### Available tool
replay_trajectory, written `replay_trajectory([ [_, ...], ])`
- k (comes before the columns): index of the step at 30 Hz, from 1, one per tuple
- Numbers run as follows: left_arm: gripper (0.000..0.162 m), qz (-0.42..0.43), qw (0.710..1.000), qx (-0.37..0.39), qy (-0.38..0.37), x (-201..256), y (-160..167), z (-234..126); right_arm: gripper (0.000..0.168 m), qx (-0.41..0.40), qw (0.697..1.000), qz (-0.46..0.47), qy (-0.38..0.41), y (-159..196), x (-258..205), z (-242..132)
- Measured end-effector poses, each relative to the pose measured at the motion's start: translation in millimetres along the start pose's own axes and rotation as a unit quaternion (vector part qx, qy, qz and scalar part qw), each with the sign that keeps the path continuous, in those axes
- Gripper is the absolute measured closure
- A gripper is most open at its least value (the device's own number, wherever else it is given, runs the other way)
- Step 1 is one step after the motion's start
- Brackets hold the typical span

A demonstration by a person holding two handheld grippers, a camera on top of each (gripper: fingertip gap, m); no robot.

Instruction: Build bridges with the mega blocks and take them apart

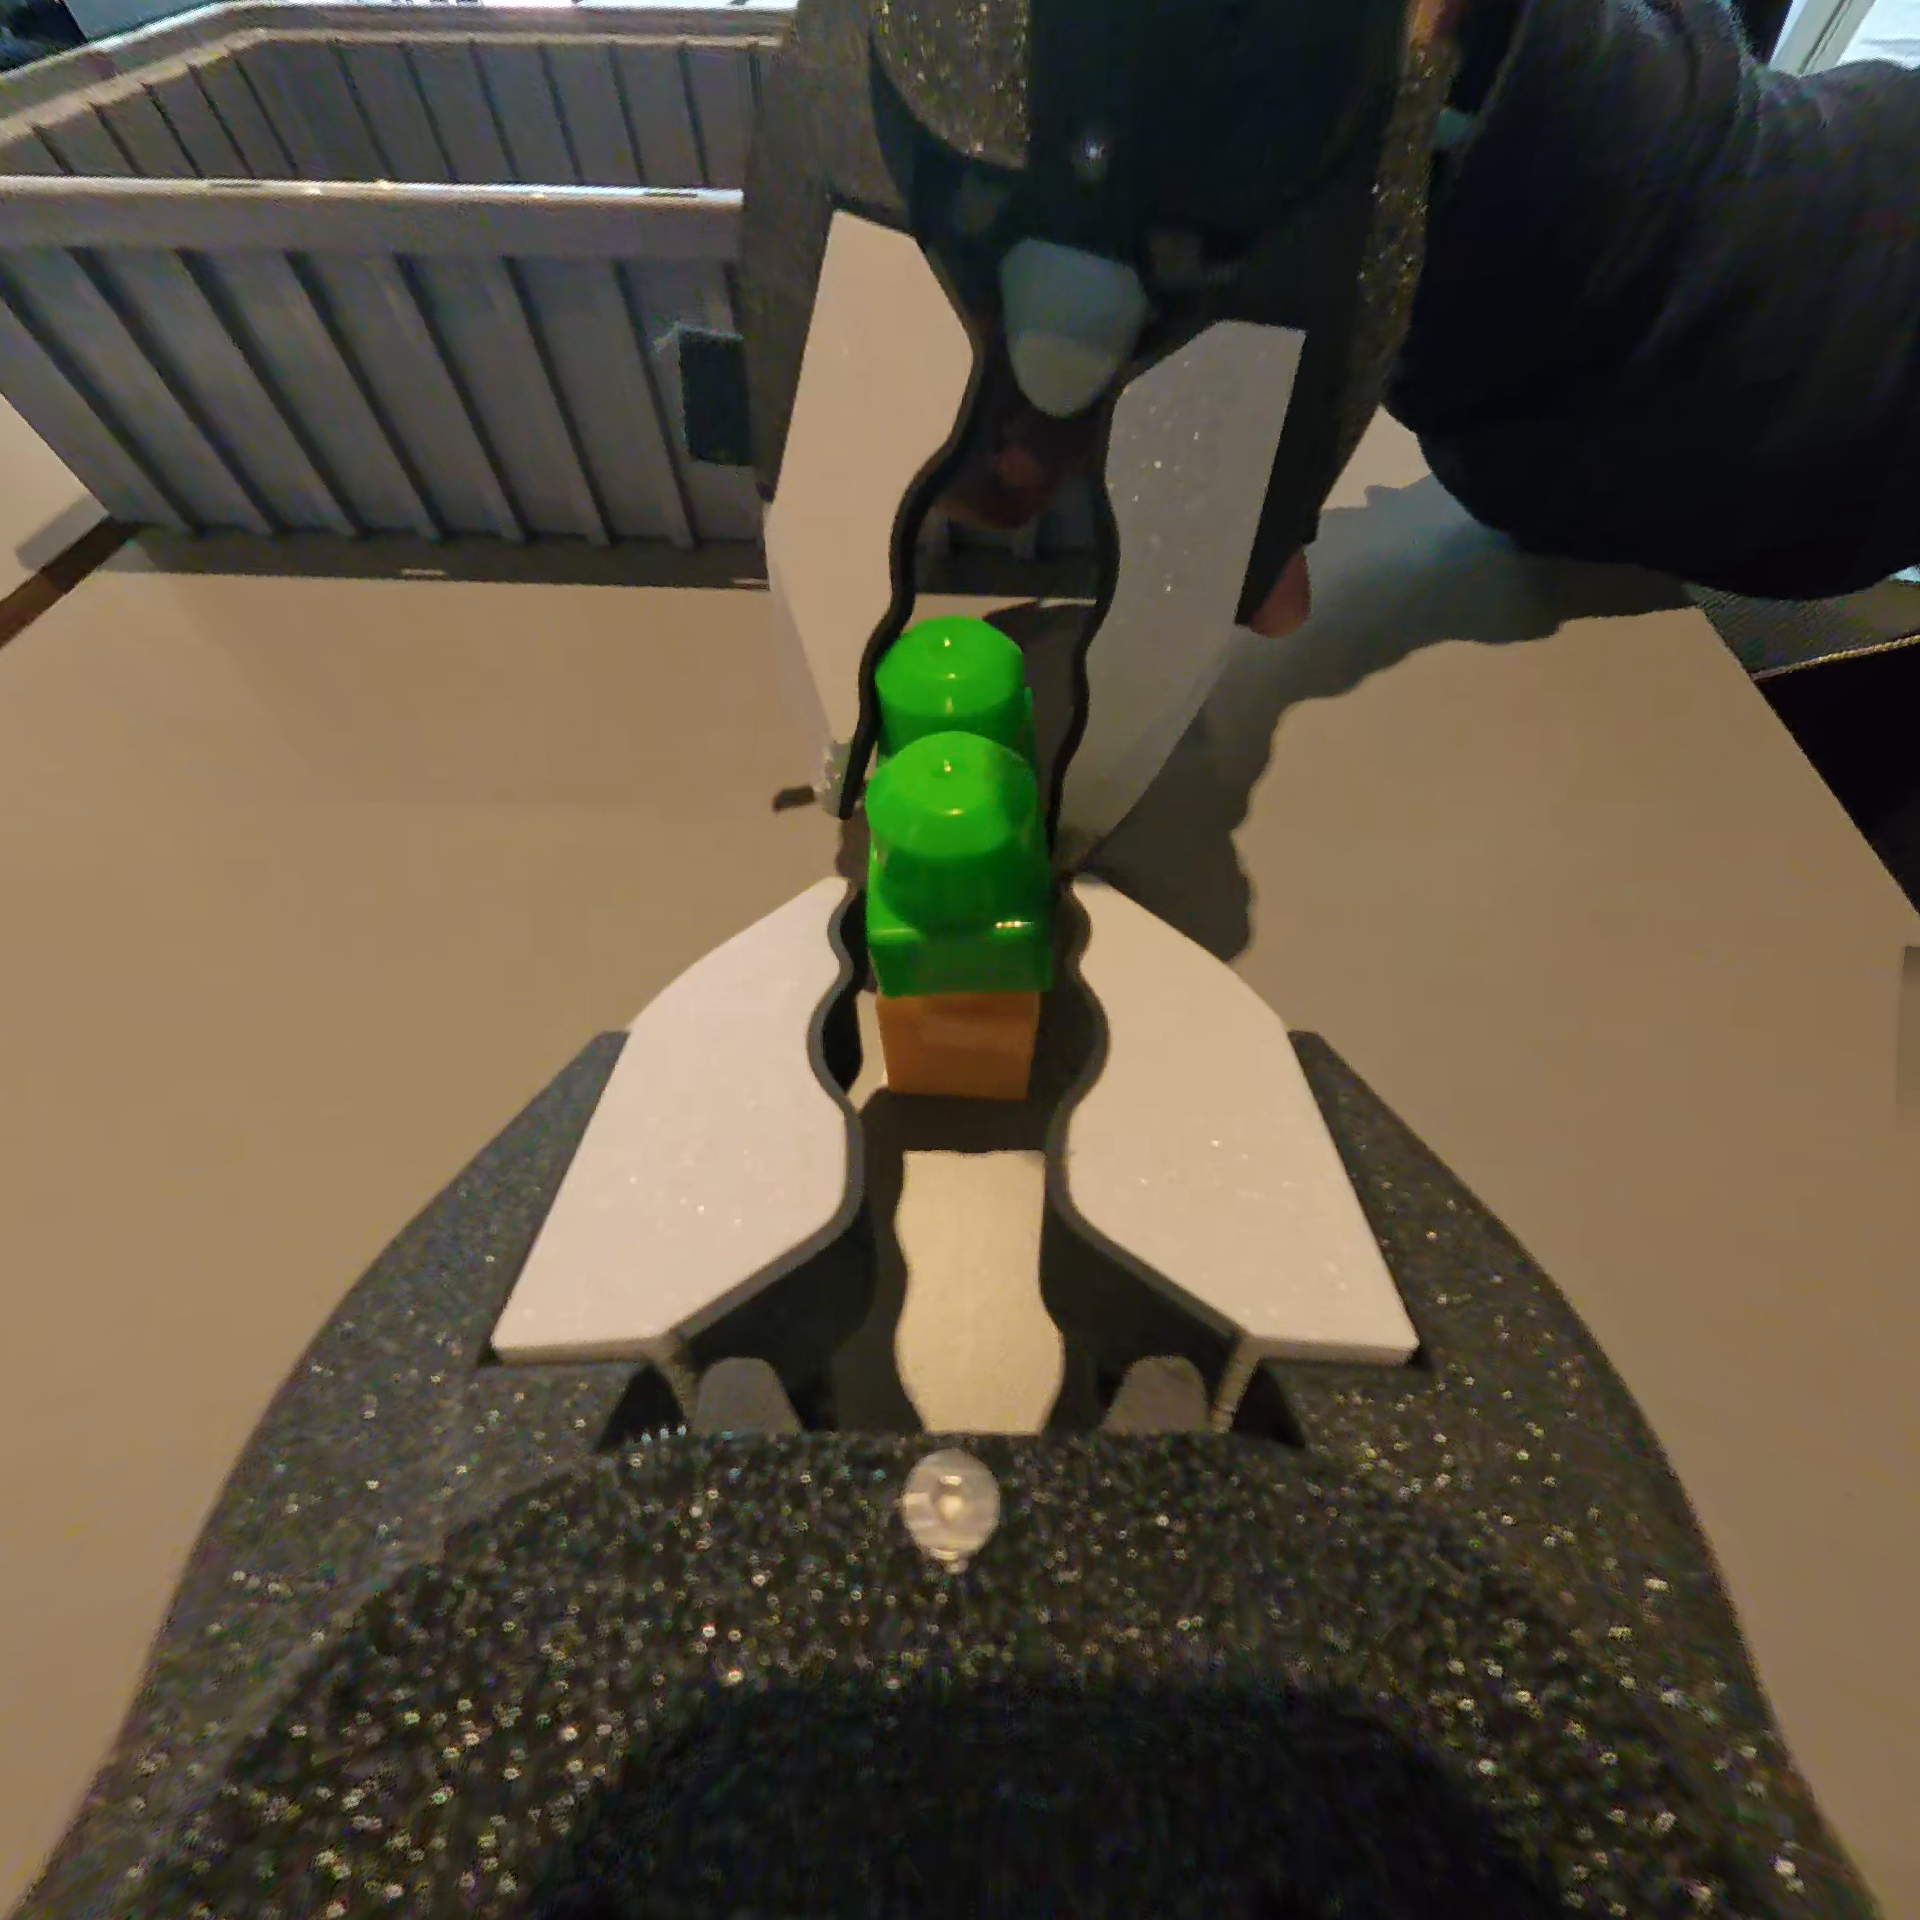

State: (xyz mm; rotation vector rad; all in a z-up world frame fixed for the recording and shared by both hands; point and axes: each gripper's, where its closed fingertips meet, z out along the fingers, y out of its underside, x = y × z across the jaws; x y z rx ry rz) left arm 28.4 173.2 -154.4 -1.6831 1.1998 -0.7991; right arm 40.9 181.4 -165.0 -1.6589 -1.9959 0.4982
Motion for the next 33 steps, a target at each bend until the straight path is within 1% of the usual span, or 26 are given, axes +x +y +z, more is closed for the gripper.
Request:
replay_trajectory([
  [6,0.128,-0.009,1.000,-0.005,0.004,0,2,0,0.126,0.002,1.000,0.012,0.006,1,0,-5],
  [8,0.128,-0.006,1.000,-0.011,0.005,1,3,0,0.125,0.017,1.000,0.022,0.004,-3,0,-10],
  [13,0.128,-0.004,1.000,-0.015,0.007,2,3,0,0.131,0.045,0.998,0.049,0.001,-10,1,-19],
  [17,0.128,0.000,1.000,-0.024,0.007,2,3,-1,0.131,0.039,0.998,0.056,0.002,-9,-1,-22],
  [20,0.128,-0.002,1.000,-0.030,0.007,2,4,-1,0.138,0.028,0.998,0.063,0.014,-6,2,-26],
  [25,0.128,0.000,0.999,-0.043,-0.002,-1,5,-5,0.141,0.029,0.996,0.084,0.018,-6,4,-23],
  [33,0.128,0.000,0.999,-0.054,-0.005,-1,8,-6,0.141,0.034,0.991,0.130,-0.011,-5,3,-18],
])
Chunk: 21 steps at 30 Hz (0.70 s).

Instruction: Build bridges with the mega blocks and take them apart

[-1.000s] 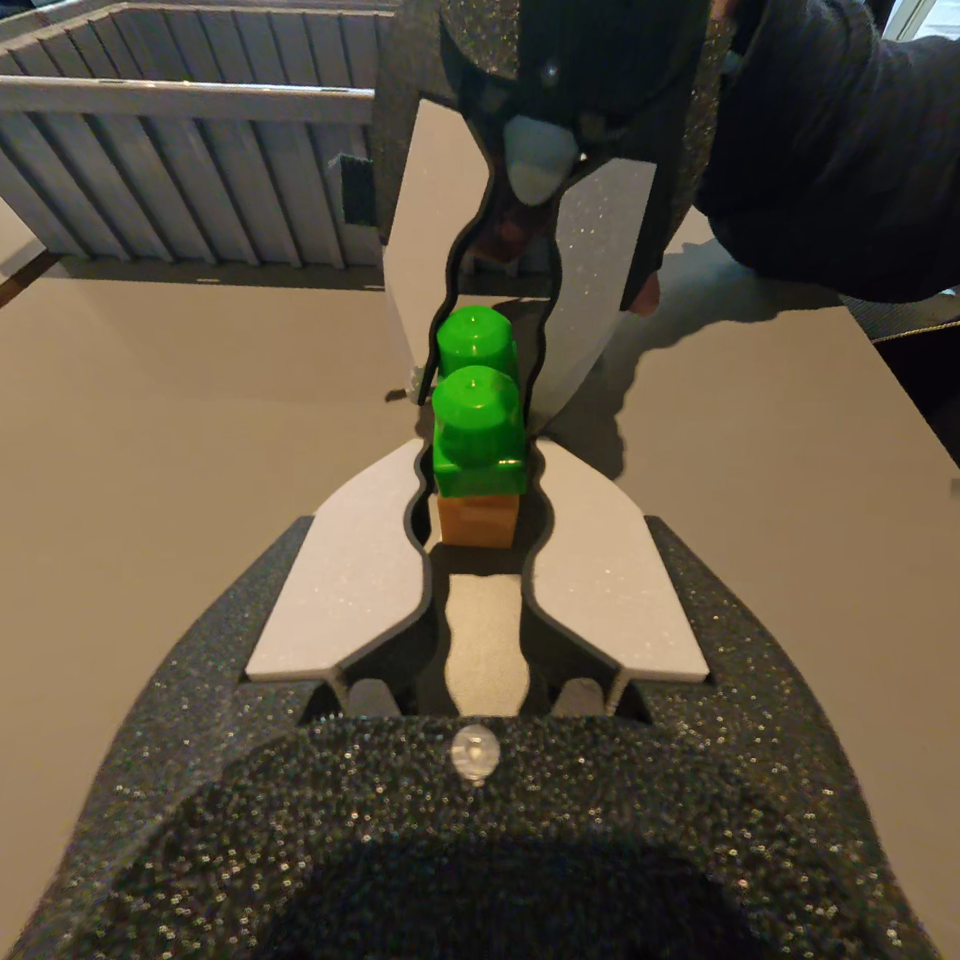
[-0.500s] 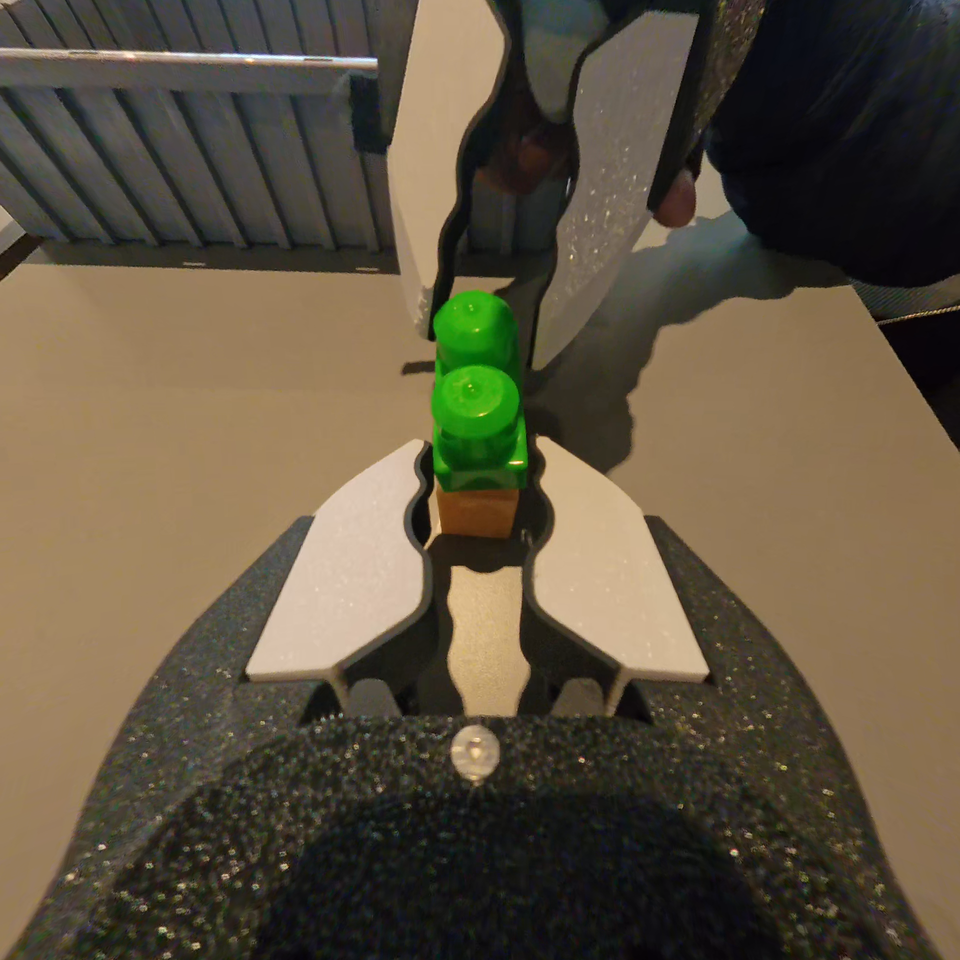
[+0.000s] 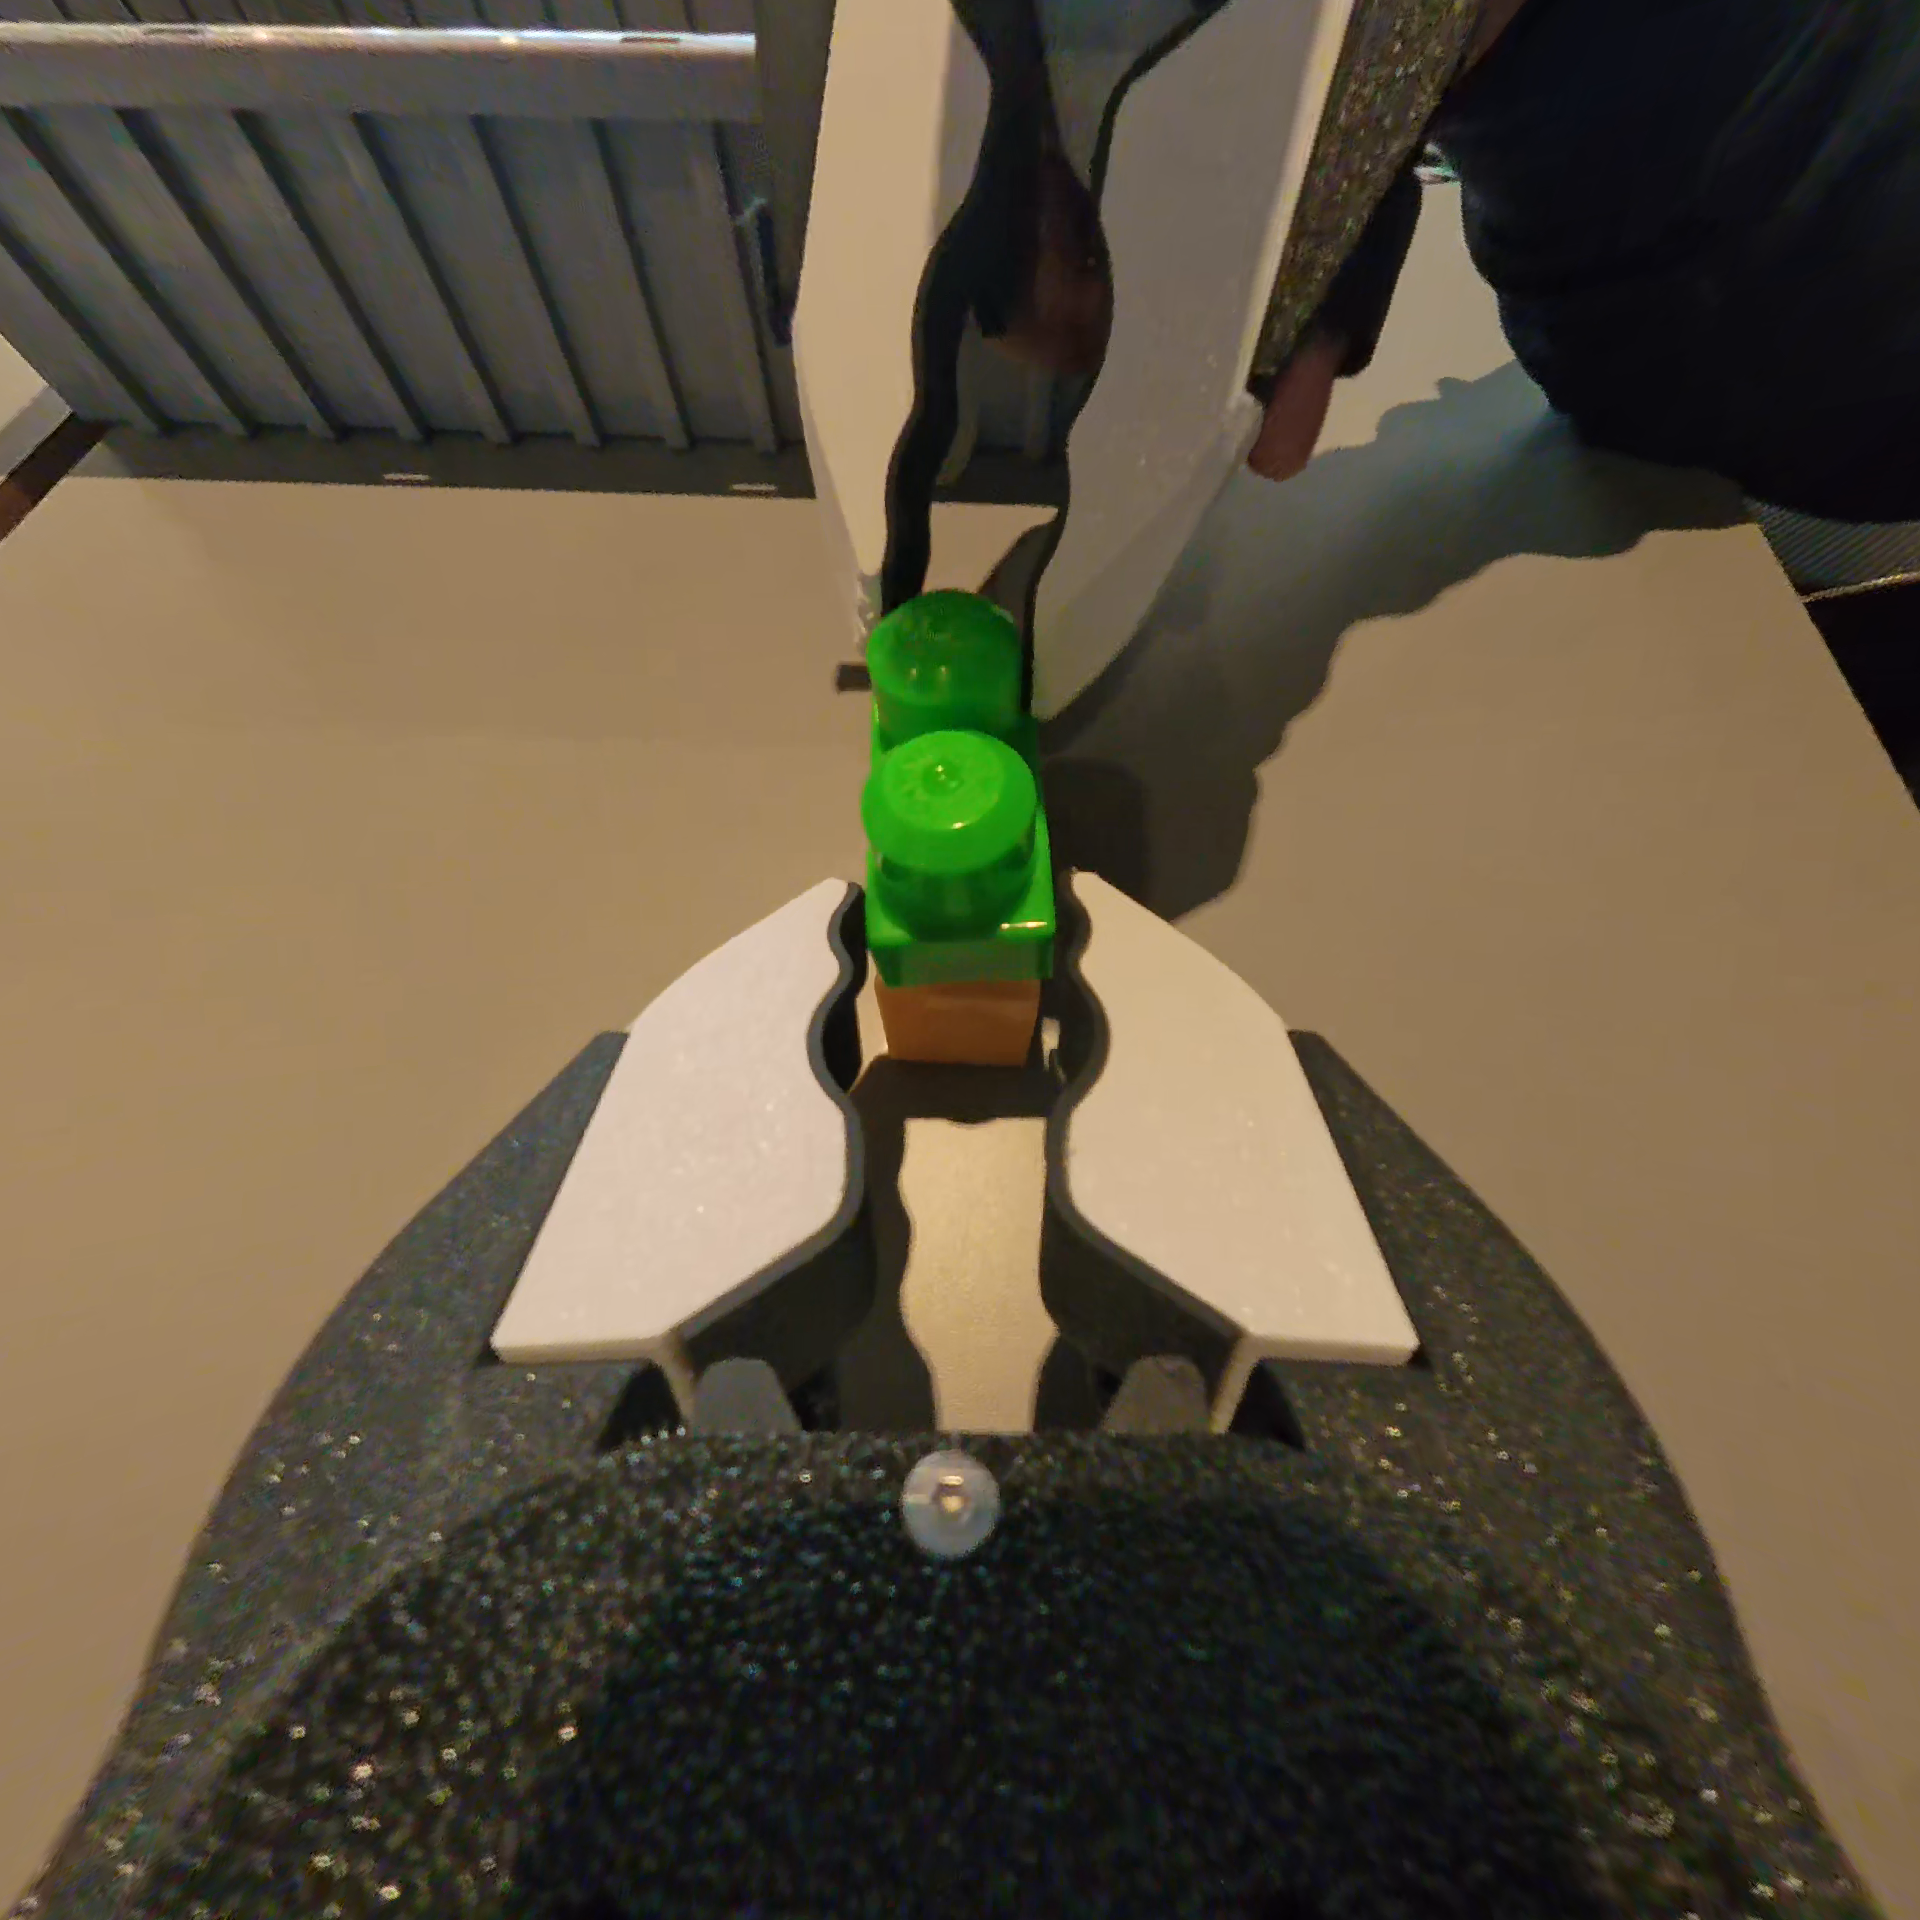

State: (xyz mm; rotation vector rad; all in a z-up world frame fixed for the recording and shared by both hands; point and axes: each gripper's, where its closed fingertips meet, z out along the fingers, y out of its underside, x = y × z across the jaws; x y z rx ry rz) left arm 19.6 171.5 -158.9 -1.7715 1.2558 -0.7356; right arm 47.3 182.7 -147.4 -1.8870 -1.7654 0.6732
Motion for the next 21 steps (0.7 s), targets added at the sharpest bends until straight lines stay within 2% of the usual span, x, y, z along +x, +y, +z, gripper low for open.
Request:
replay_trajectory([
  [10,0.128,0.004,1.000,-0.005,0.014,-0.8,3.0,1.5,0.141,-0.019,0.999,0.026,-0.005,2.1,0.6,2.0],
  [18,0.128,0.002,1.000,0.007,0.010,-0.3,2.8,1.5,0.141,0.011,0.999,0.043,0.007,1.0,-0.1,2.3],
  [21,0.128,-0.009,1.000,0.023,0.009,-2.0,3.9,-2.3,0.141,0.047,0.998,0.045,0.028,-4.8,0.6,5.7],
])
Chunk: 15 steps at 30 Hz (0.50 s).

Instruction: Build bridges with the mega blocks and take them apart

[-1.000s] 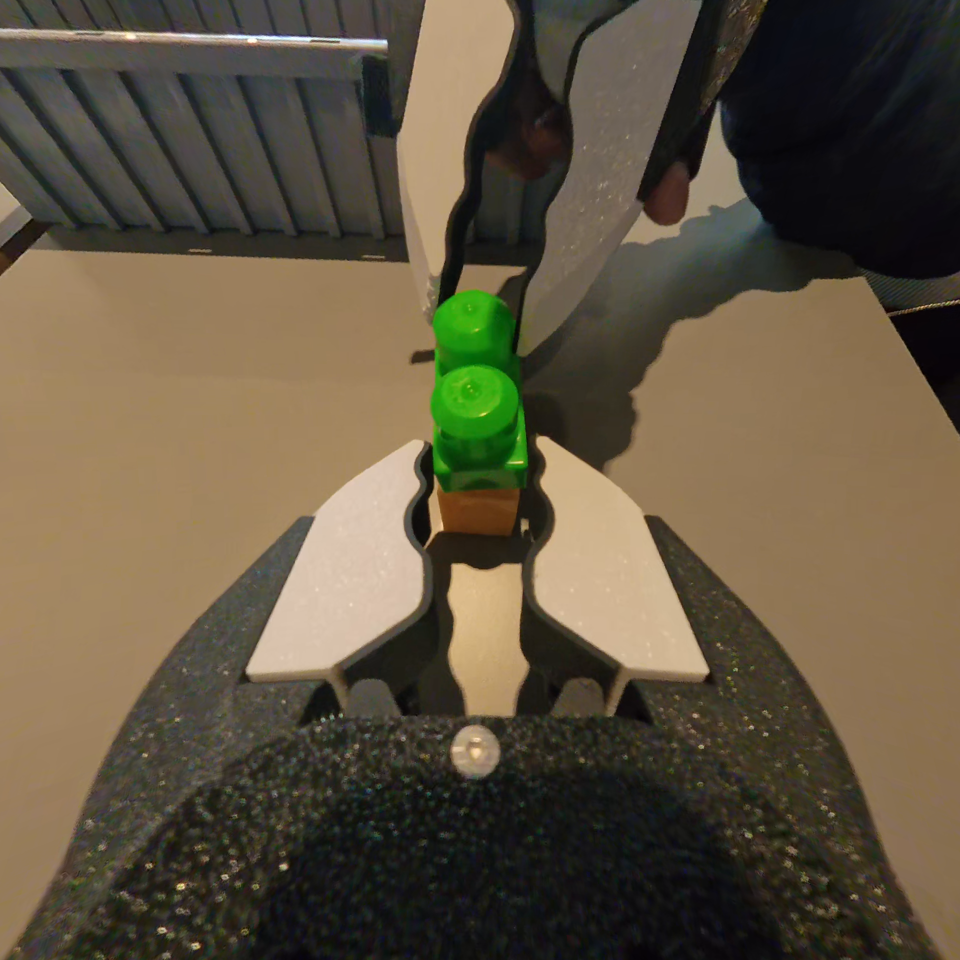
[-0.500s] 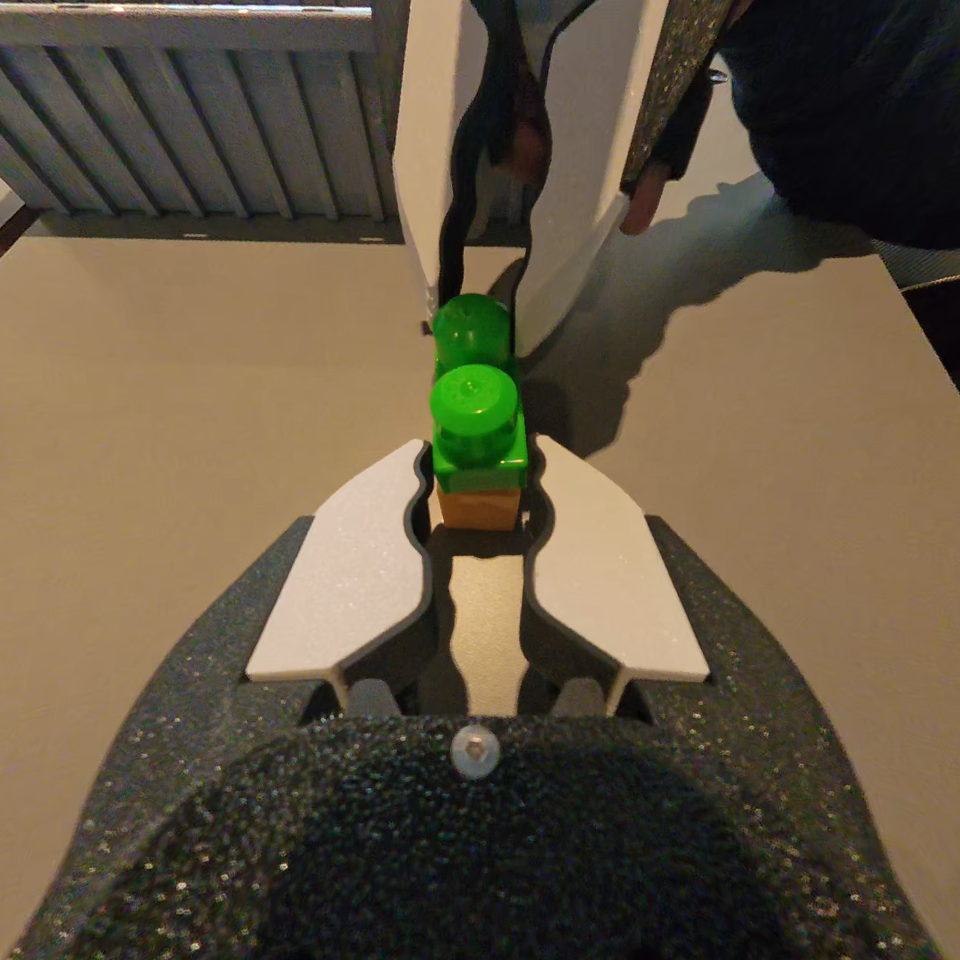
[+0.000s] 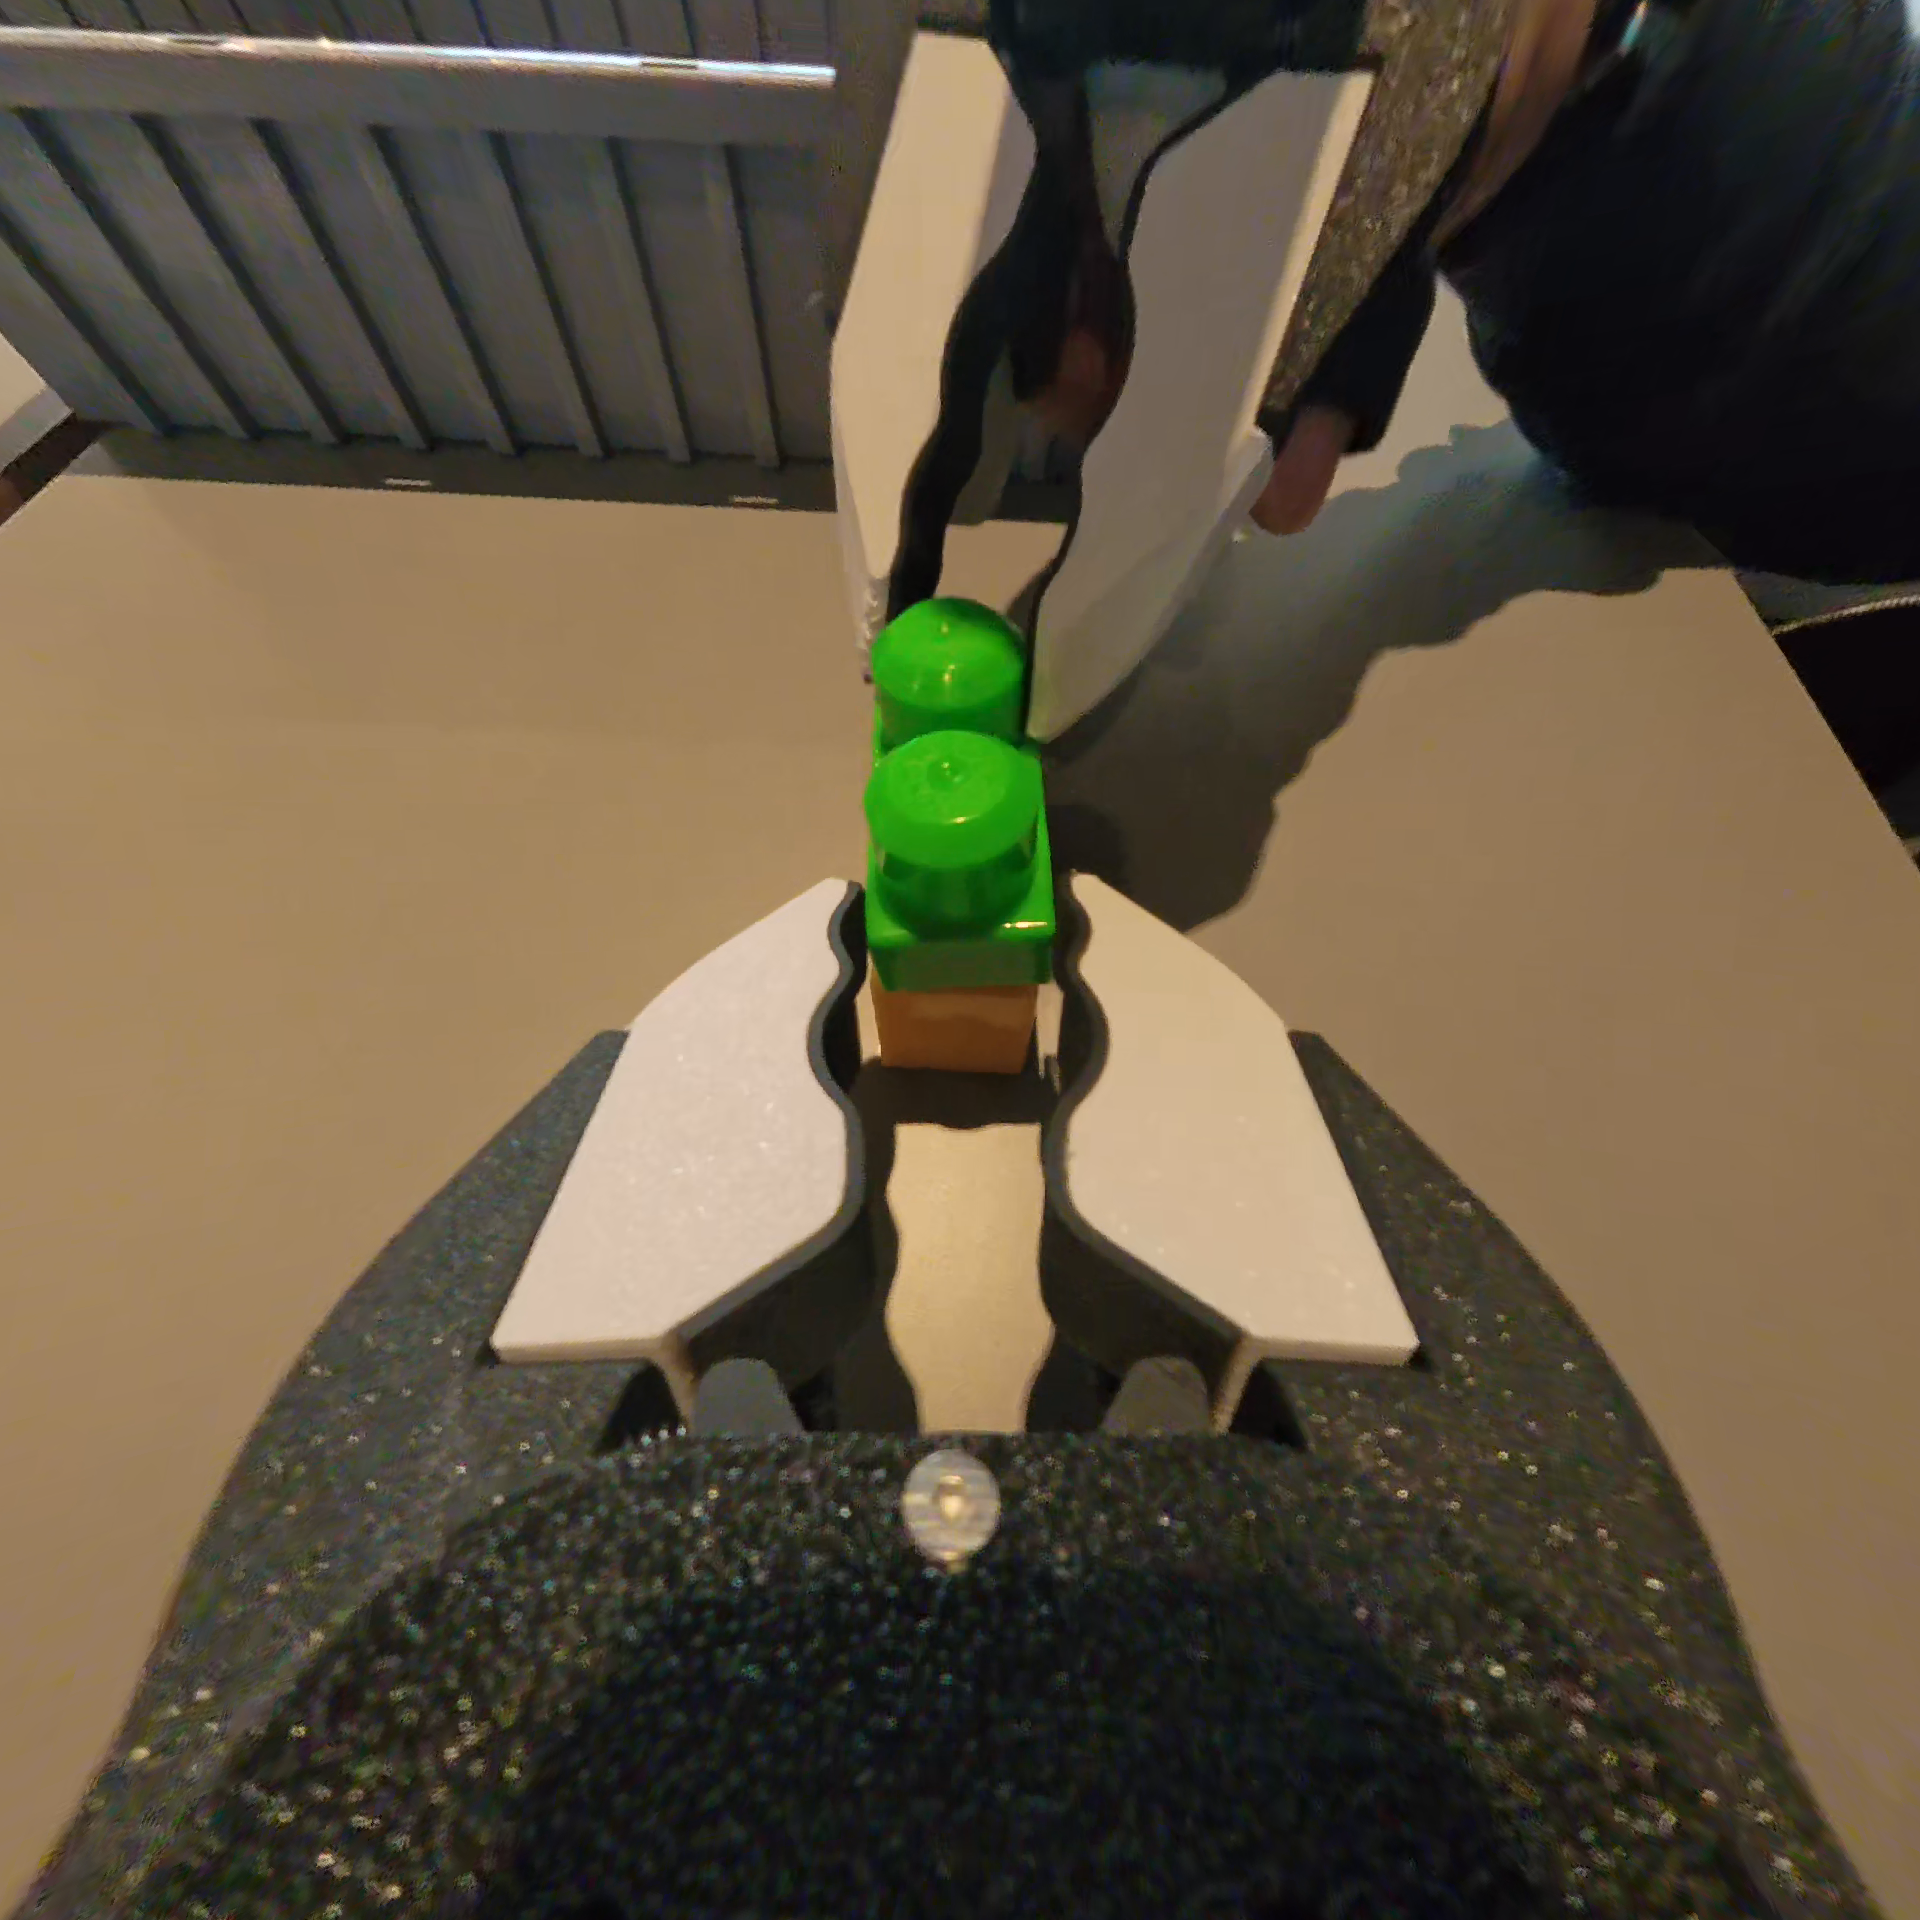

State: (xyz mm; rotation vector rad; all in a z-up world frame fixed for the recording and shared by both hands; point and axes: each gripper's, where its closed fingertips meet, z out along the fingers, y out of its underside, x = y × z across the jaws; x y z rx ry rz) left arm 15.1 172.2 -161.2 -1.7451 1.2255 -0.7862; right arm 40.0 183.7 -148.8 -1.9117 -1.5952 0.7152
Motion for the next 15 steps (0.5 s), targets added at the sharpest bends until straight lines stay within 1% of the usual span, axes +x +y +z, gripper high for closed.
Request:
replay_trajectory([
  [3,0.128,-0.015,1.000,0.010,0.002,-3,4,-9,0.138,0.057,0.998,0.015,0.019,-6,-1,5],
  [7,0.128,-0.030,0.999,0.030,0.013,-4,1,-18,0.135,0.107,0.994,0.009,0.014,-9,-5,9],
  [11,0.129,-0.037,0.998,0.042,0.006,-10,1,-26,0.133,0.104,0.995,-0.002,0.007,-8,-6,9],
  [13,0.129,-0.030,0.999,0.025,-0.005,-13,8,-28,0.131,0.111,0.994,-0.005,0.010,-9,-5,8],
  [15,0.129,-0.019,1.000,0.012,-0.006,-13,13,-29,0.128,0.101,0.995,-0.004,-0.001,-5,-7,12],
])
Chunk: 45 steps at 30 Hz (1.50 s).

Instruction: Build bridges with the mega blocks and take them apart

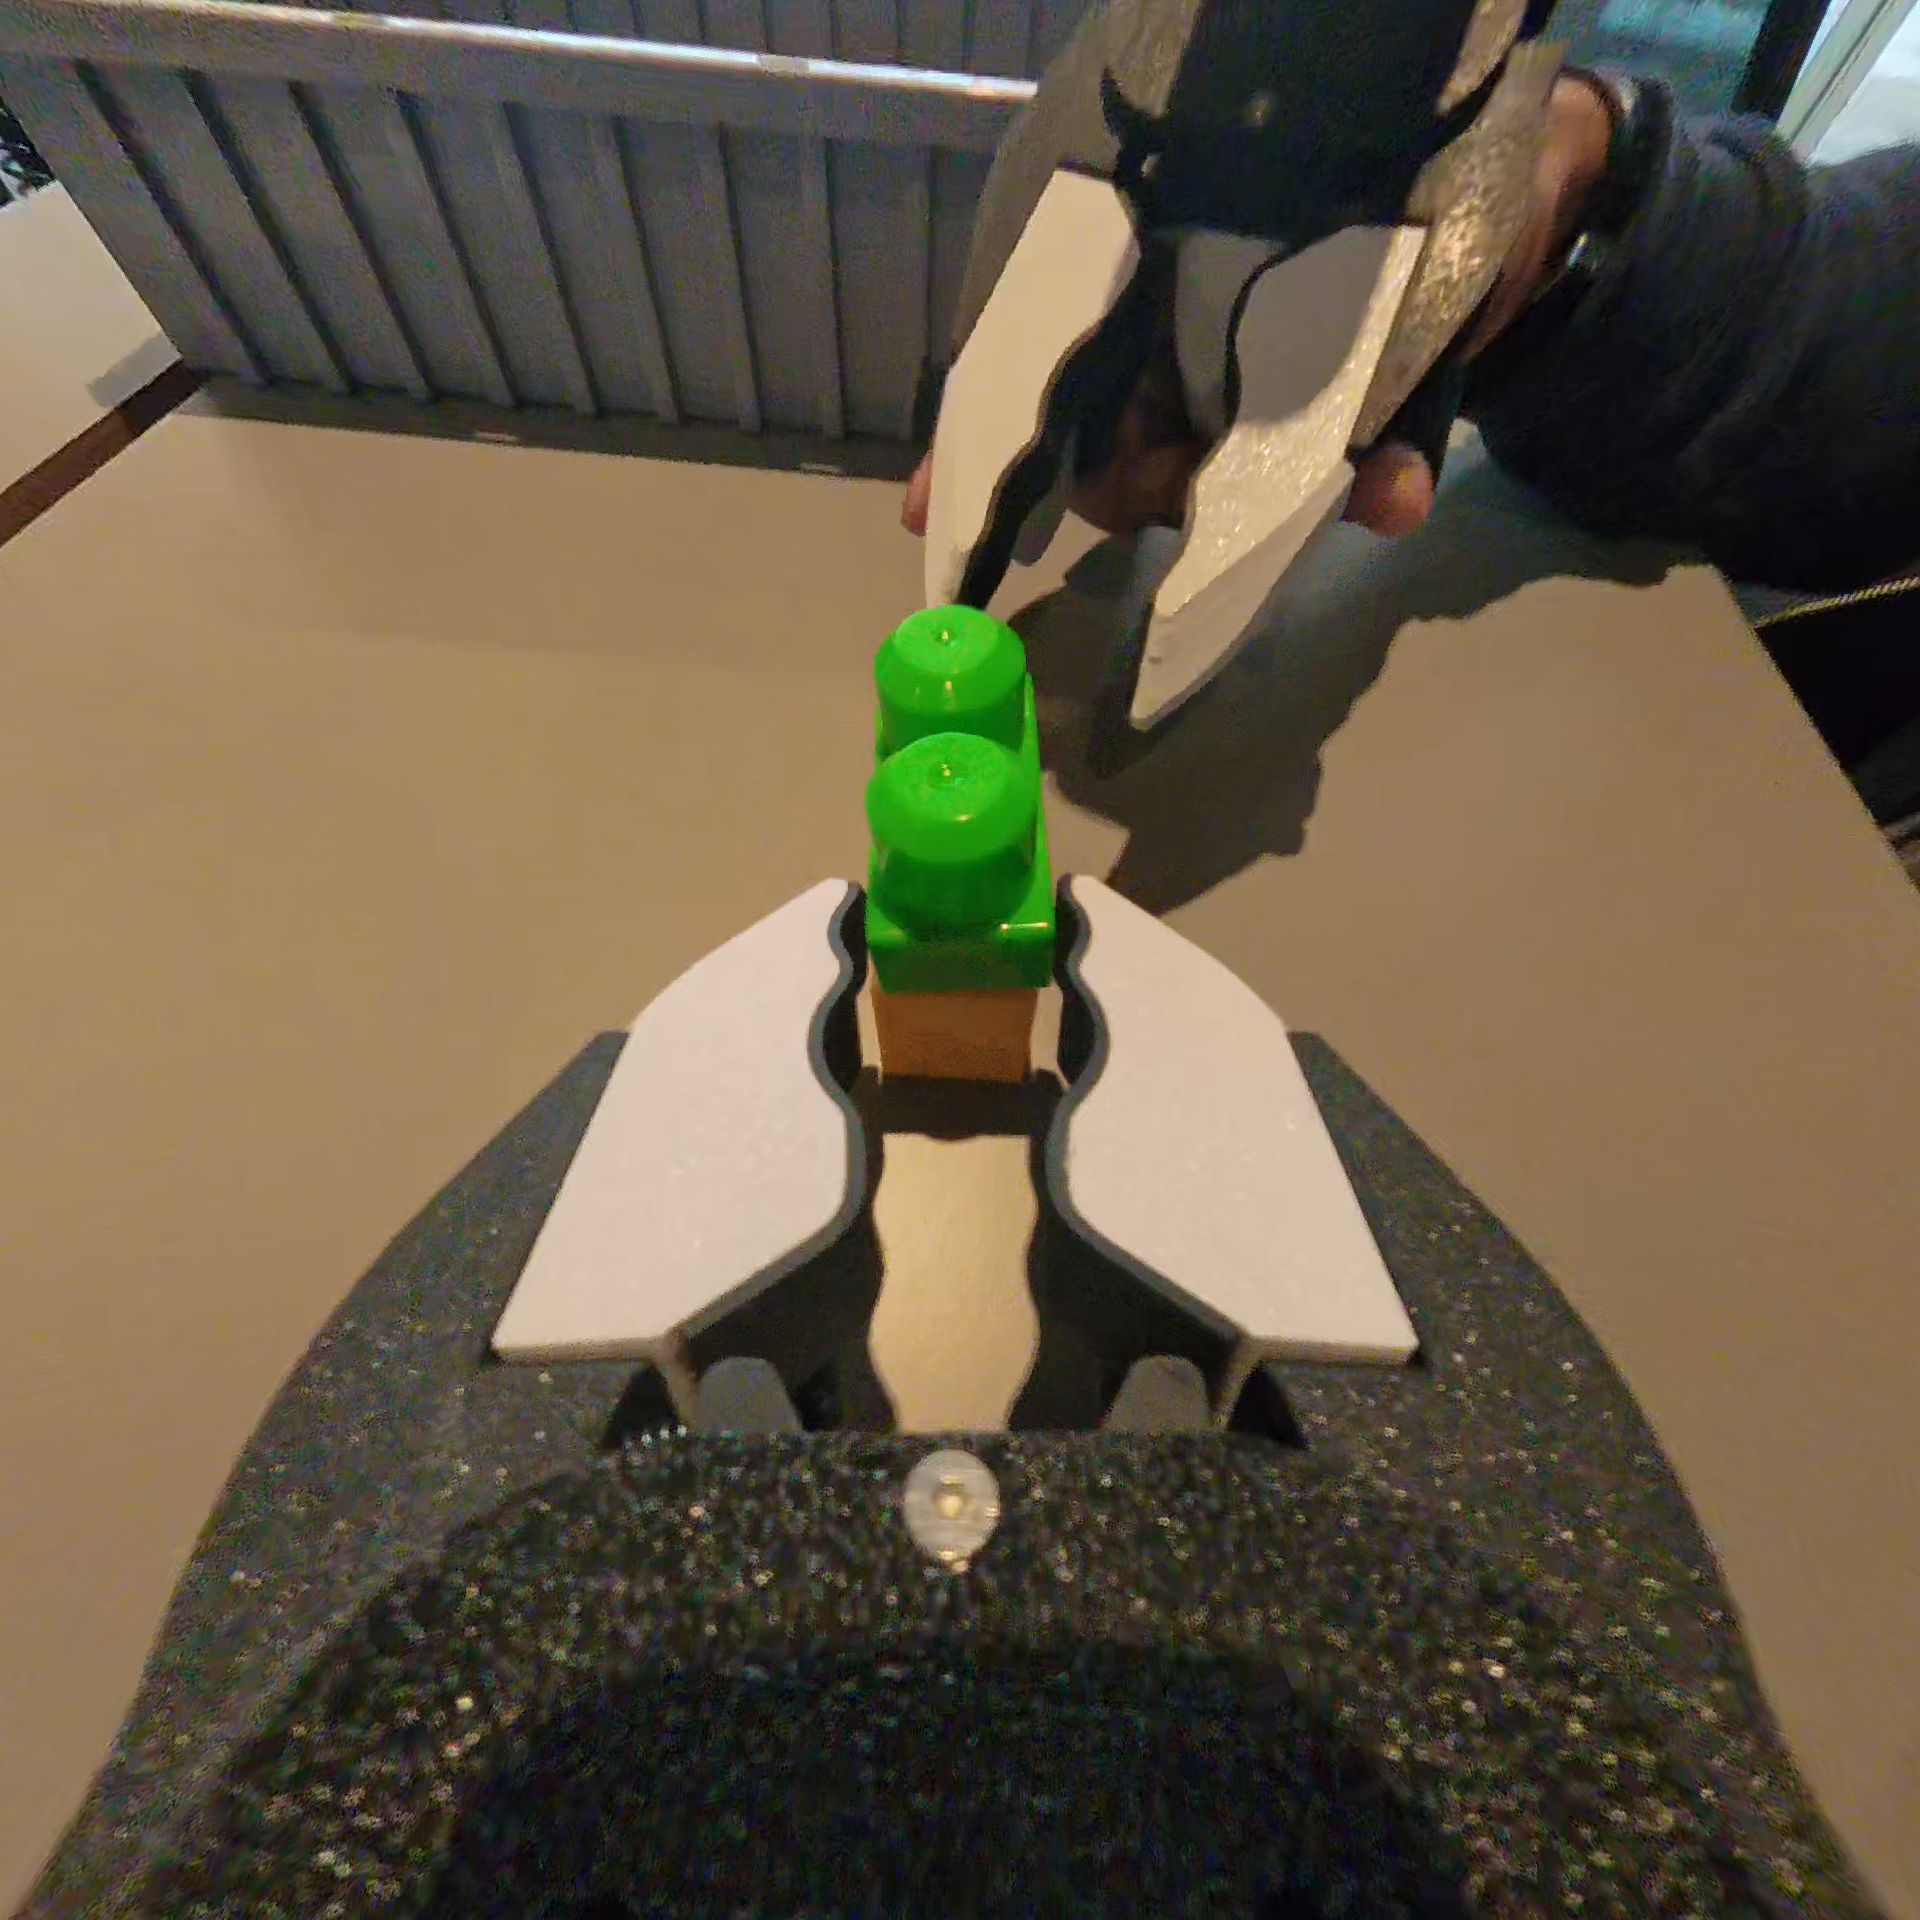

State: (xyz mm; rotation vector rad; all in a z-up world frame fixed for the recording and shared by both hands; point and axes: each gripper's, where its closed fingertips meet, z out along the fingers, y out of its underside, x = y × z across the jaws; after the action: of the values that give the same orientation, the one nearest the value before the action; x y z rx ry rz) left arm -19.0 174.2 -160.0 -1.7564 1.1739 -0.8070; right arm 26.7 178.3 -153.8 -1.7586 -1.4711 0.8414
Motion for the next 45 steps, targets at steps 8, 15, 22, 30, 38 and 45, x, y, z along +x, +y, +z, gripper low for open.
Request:
replay_trajectory([
  [8,0.128,0.027,1.000,-0.011,0.010,7,3,-1,0.116,-0.094,0.992,-0.085,-0.019,39,-2,36],
  [15,0.128,0.038,0.999,-0.013,0.025,12,4,-4,0.130,-0.079,0.987,-0.126,-0.056,28,-7,46],
  [22,0.128,0.046,0.998,-0.008,0.044,16,6,-8,0.131,-0.084,0.979,-0.132,-0.130,28,-17,46],
  [30,0.128,0.045,0.997,-0.007,0.064,16,6,-9,0.131,-0.085,0.976,-0.130,-0.152,28,-20,46],
  [38,0.128,0.049,0.998,-0.022,0.041,18,7,-9,0.131,-0.086,0.985,-0.108,-0.104,28,-20,46],
  [45,0.128,0.051,0.998,-0.023,0.030,19,6,-8,0.131,-0.085,0.988,-0.097,-0.087,29,-20,45],
])
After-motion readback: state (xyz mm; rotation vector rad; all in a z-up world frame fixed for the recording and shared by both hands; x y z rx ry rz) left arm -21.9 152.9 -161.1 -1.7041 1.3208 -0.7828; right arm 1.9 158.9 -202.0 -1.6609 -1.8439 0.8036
